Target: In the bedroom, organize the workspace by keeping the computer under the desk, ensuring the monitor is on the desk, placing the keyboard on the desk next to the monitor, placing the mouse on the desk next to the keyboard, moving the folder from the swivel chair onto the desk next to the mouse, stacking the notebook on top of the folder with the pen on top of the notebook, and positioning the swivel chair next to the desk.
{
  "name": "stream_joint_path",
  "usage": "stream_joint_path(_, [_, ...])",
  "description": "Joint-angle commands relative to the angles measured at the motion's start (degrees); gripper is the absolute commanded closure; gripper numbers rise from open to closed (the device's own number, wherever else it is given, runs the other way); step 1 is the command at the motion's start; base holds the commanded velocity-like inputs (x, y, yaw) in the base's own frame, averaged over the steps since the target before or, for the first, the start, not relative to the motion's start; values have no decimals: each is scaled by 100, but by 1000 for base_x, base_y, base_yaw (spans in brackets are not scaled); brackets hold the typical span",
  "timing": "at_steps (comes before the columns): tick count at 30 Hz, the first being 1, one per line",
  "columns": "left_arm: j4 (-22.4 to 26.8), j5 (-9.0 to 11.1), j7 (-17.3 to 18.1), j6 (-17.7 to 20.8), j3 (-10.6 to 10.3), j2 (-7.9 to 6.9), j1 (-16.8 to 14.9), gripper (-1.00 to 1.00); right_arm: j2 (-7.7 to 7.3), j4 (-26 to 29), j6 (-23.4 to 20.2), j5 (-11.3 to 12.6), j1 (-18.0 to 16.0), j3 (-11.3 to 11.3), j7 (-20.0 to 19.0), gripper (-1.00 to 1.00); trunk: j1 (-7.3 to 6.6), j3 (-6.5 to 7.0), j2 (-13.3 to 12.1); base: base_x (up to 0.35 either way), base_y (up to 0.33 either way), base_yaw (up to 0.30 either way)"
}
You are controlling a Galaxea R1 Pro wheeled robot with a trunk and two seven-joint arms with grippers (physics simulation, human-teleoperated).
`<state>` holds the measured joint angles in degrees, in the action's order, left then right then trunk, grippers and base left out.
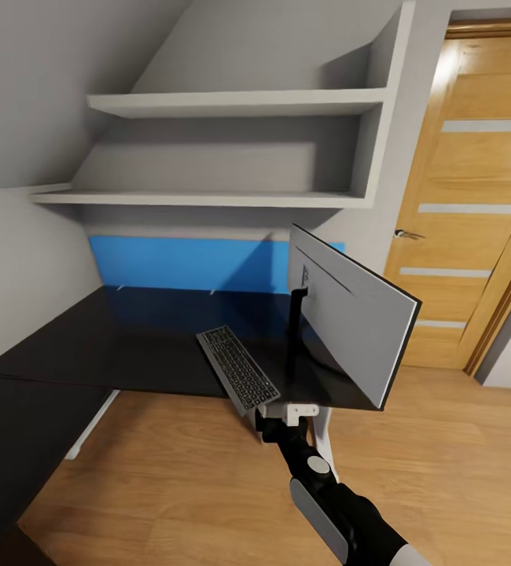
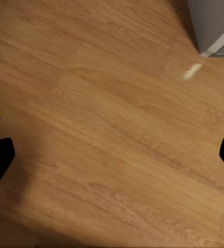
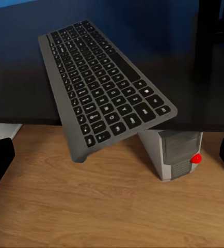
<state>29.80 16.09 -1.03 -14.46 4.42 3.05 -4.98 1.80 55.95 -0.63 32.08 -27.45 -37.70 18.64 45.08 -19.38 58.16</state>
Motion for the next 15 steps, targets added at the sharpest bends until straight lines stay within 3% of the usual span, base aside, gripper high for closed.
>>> stream_joint_path(1, [0,35,3,-13,7,3,-3,-100,-4,7,-7,35,-6,-18,40,-100,3,-7,4,268,0,0])
stream_joint_path(15, [0,35,6,-12,6,3,-3,-100,-4,4,-7,32,-6,-18,35,-100,3,-7,4,292,0,0])
